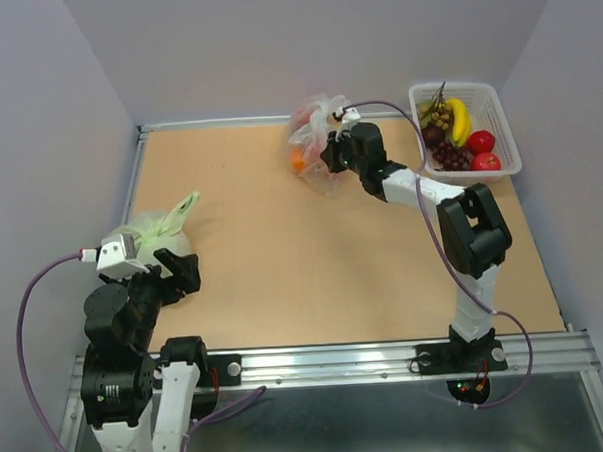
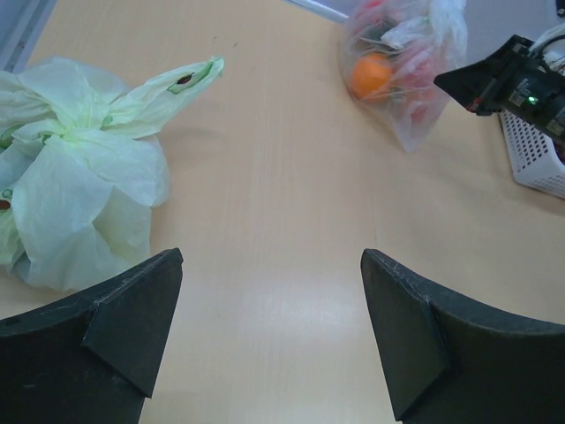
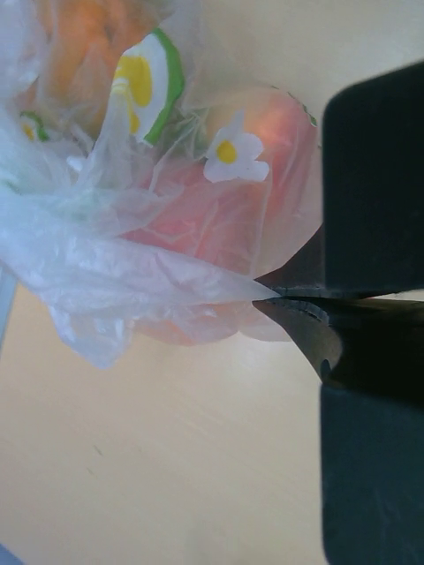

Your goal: Untie the knot of the plastic bag and take out the fruit

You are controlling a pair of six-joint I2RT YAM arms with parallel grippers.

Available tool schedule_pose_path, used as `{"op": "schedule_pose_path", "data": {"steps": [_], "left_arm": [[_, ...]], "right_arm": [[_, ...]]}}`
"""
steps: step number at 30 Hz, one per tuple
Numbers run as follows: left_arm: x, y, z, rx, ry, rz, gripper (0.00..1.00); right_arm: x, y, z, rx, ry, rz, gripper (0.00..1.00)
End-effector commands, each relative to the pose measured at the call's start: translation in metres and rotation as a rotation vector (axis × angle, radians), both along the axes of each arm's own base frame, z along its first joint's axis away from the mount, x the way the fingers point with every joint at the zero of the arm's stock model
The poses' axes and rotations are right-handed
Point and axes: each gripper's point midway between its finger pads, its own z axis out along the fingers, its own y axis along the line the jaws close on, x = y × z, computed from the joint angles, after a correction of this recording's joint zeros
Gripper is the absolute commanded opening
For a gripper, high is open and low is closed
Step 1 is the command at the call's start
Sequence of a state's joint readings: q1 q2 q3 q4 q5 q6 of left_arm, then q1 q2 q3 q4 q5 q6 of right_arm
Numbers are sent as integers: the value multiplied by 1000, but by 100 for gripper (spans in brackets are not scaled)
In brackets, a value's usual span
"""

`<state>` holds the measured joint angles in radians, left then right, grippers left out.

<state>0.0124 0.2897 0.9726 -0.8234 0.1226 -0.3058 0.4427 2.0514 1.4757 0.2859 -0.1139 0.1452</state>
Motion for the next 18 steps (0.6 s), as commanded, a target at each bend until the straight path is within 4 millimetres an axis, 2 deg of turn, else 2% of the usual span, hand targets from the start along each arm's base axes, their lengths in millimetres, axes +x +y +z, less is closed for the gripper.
{"op": "schedule_pose_path", "data": {"steps": [1,2,3,4,5,6,7,8,9,10,11,12,15,16,18], "left_arm": [[6,8,0,15,34,45,93],[7,8,0,10,38,42,93],[8,7,-1,5,44,42,93],[9,4,0,-23,47,36,93],[11,0,0,-36,51,22,93],[14,-4,-3,-53,66,5,93],[16,-7,-5,-65,76,-10,93],[19,-15,-8,-94,91,-44,93],[22,-19,-12,-108,103,-66,93],[26,-28,-17,-135,126,-110,93],[28,-32,-19,-148,135,-128,93],[31,-36,-22,-159,148,-150,93],[38,-46,-21,-203,138,-194,93],[41,-50,-18,-212,119,-218,93],[45,-55,-17,-224,117,-242,93]], "right_arm": [[-78,35,57,45,-61,197,0],[-99,34,68,44,-54,228,0],[-121,33,50,22,-1,260,0],[-147,41,42,6,49,322,0],[-167,37,56,11,33,346,0],[-188,32,36,-7,88,365,0],[-205,29,30,-10,111,384,0],[-227,25,45,9,106,400,0],[-238,19,42,15,129,397,0],[-256,7,20,-1,199,386,0],[-268,-1,14,-2,239,374,0],[-279,-10,22,24,247,358,0],[-305,-38,-4,15,388,252,1],[-308,-61,-11,-5,402,138,1],[-311,-80,-8,53,428,-8,2]]}}
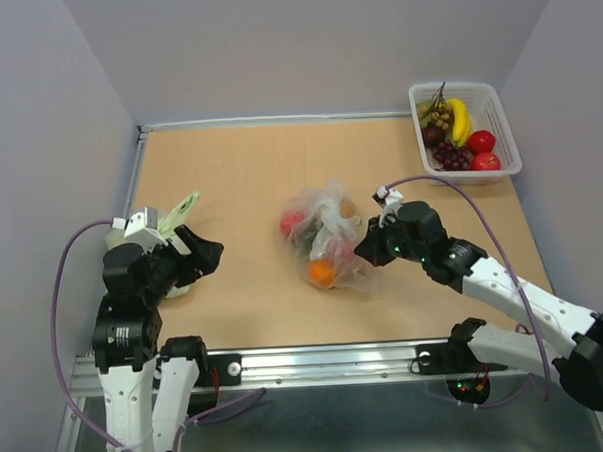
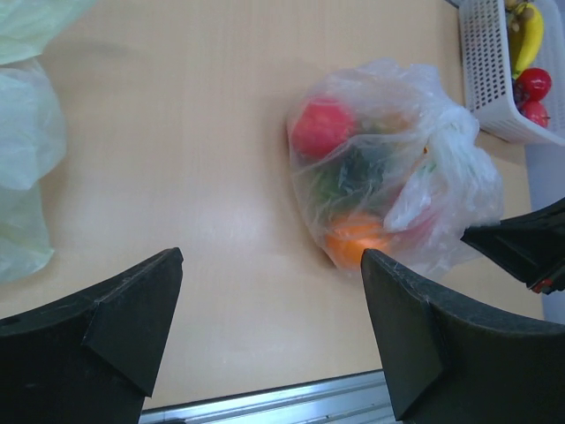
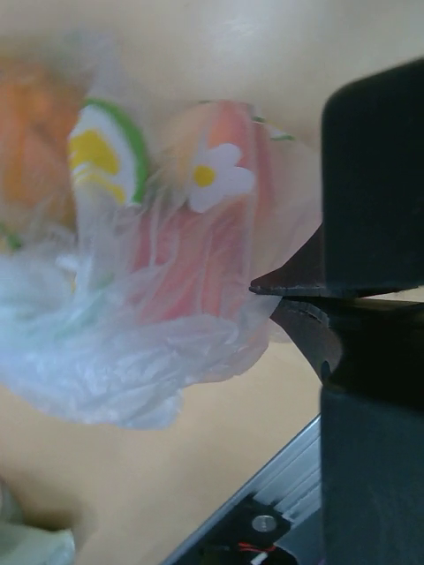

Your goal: Untie the knot of the plastic bag and take out the fruit

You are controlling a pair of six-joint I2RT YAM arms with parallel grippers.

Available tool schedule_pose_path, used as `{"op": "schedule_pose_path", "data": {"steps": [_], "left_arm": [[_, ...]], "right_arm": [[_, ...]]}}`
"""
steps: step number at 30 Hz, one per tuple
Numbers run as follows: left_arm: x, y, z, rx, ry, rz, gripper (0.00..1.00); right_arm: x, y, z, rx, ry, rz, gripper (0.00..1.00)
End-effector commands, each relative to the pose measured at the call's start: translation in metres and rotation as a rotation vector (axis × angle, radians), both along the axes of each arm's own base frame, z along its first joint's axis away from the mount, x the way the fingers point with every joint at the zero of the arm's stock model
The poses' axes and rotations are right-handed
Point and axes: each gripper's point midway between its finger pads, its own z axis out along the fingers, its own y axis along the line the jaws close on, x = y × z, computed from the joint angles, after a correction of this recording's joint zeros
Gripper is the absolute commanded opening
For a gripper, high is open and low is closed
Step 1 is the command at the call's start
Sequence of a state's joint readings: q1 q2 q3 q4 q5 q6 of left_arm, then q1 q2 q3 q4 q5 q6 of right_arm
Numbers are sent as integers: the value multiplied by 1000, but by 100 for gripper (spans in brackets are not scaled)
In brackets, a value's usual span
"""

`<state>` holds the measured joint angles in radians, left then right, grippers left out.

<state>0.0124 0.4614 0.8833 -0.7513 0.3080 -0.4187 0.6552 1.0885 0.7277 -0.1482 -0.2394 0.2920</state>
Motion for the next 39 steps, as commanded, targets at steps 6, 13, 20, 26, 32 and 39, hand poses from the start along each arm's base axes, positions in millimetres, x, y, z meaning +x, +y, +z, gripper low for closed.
{"op": "schedule_pose_path", "data": {"steps": [6,13,20,26,32,39], "left_arm": [[24,-34,30,-105,-110,-163,93],[38,-64,34,-127,-111,-258,93],[69,-114,44,-10,-124,-306,95],[81,-185,47,140,-161,-499,93],[90,-236,17,278,-142,-642,88],[110,-256,-10,371,-123,-675,77]], "right_arm": [[-13,-100,-22,-96,106,-541,16],[-4,-97,-11,-159,69,-497,61],[6,-72,54,-153,-90,-293,88],[2,-43,74,-107,-71,-143,89],[7,-37,60,-131,-26,-142,86],[8,-31,45,-155,15,-109,80]]}}
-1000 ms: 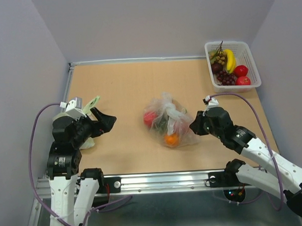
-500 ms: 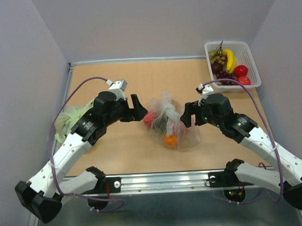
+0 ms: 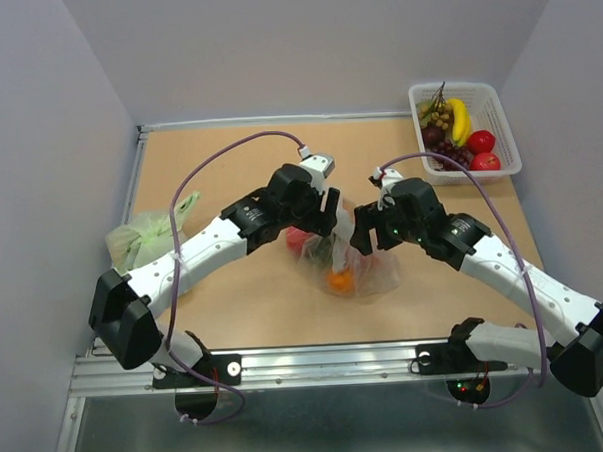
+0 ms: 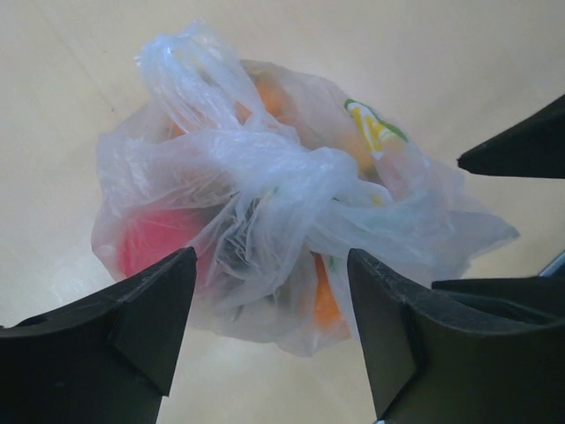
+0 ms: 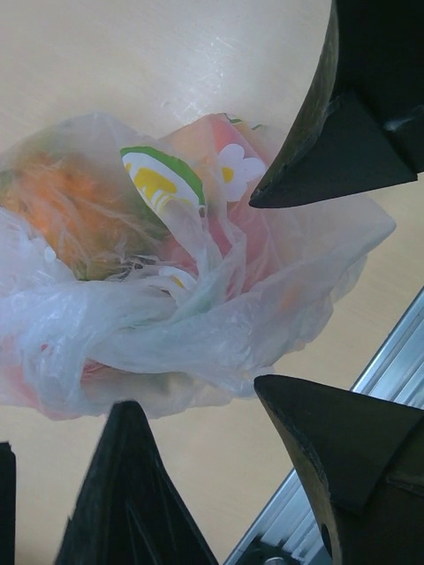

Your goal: Untie the knot of the plastic bag and take out the fruit

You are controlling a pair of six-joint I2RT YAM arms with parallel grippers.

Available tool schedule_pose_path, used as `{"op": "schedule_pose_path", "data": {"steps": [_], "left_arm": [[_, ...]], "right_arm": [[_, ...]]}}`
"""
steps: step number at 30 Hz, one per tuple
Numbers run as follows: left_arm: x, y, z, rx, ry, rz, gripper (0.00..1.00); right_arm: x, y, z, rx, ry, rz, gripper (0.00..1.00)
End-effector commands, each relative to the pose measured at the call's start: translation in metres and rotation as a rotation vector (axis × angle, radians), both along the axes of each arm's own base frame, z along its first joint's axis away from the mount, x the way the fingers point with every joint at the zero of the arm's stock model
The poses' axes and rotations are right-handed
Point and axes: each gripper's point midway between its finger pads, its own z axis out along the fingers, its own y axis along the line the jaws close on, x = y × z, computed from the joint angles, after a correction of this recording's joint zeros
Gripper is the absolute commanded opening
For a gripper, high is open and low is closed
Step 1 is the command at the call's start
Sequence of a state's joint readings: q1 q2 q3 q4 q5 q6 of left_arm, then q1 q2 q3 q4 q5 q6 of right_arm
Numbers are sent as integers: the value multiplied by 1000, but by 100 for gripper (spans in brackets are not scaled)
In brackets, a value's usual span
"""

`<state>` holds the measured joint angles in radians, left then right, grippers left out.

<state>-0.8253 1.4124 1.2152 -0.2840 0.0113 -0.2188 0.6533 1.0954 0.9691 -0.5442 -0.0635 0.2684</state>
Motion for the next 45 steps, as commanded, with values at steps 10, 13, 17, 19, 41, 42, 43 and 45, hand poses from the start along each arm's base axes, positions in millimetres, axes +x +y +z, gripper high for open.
{"op": "schedule_pose_path", "data": {"steps": [10,13,17,19,41,42,43,45], "left_arm": [[36,-21,2,17,-93,34,36],[44,-12,7,20,-122,109,4],[68,35,23,22,-160,335,0],[76,63,32,-37,-138,447,0],[18,138,11,-235,-1,506,0],[17,139,9,-232,0,507,0],[16,140,12,-238,-5,507,0],[14,141,13,-239,-5,511,0]], "right_arm": [[5,13,4,30,7,40,63],[6,12,2,37,12,21,36],[12,-2,-4,14,-6,-76,3],[21,-21,1,-10,-56,-190,1],[8,39,80,142,-143,190,76],[11,46,93,157,-160,215,76],[14,50,96,150,-170,232,76],[18,65,92,131,-154,265,76]]}}
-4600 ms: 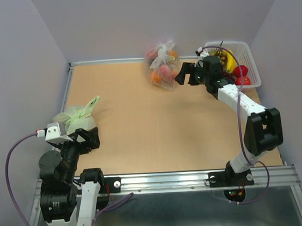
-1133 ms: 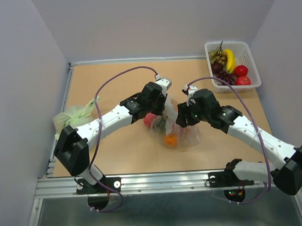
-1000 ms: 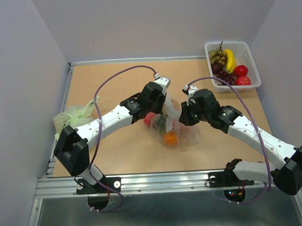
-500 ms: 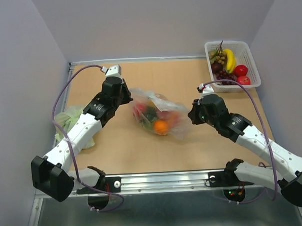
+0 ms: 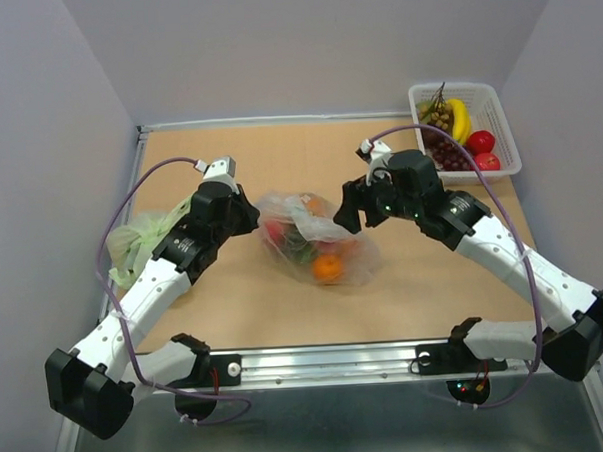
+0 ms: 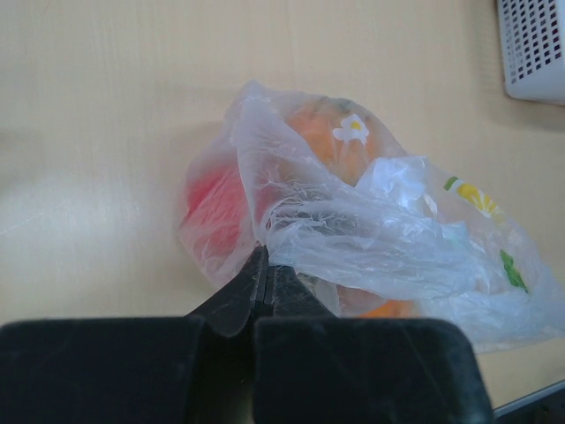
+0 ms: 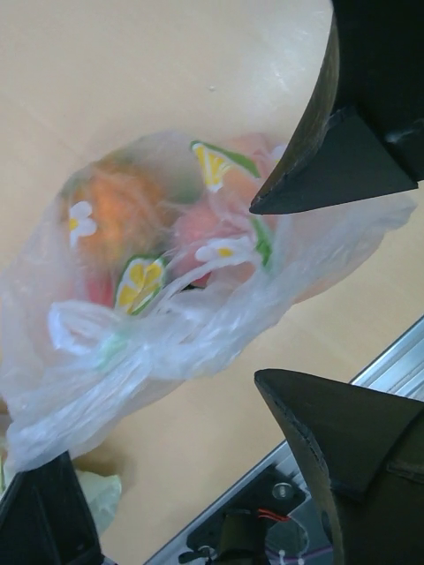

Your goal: Untie the knot of the plastic bag and take out the fruit

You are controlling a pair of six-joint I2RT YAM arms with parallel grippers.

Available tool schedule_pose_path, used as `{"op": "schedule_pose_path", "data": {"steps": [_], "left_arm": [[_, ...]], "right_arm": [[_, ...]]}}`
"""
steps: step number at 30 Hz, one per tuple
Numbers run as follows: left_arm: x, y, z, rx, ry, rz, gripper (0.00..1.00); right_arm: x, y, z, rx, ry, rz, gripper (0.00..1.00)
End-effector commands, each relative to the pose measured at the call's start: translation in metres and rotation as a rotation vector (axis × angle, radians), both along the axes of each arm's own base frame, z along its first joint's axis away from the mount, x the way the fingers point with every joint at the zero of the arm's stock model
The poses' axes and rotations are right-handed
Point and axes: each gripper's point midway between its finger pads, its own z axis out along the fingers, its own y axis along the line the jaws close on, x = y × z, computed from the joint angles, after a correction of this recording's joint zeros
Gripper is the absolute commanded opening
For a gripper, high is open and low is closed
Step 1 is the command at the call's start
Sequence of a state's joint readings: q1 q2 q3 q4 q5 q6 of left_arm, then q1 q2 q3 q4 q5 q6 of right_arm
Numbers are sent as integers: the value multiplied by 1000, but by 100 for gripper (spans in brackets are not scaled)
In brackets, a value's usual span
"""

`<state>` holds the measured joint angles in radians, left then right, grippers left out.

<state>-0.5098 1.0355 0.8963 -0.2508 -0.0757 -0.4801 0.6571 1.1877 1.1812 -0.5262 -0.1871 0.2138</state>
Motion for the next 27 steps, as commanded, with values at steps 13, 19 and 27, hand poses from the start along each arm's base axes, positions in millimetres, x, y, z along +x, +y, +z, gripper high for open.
{"op": "schedule_pose_path", "data": {"steps": [13,19,27], "left_arm": [[-8,12,6,-11,-28,49,0],[7,55,-6,62,-12,234,0],[54,68,31,-42,-31,274,0]], "right_arm": [[11,69,-33,-174,-18,79,40],[22,22,-21,-222,-109,-137,1],[26,-47,37,-171,-276,-440,1]]}}
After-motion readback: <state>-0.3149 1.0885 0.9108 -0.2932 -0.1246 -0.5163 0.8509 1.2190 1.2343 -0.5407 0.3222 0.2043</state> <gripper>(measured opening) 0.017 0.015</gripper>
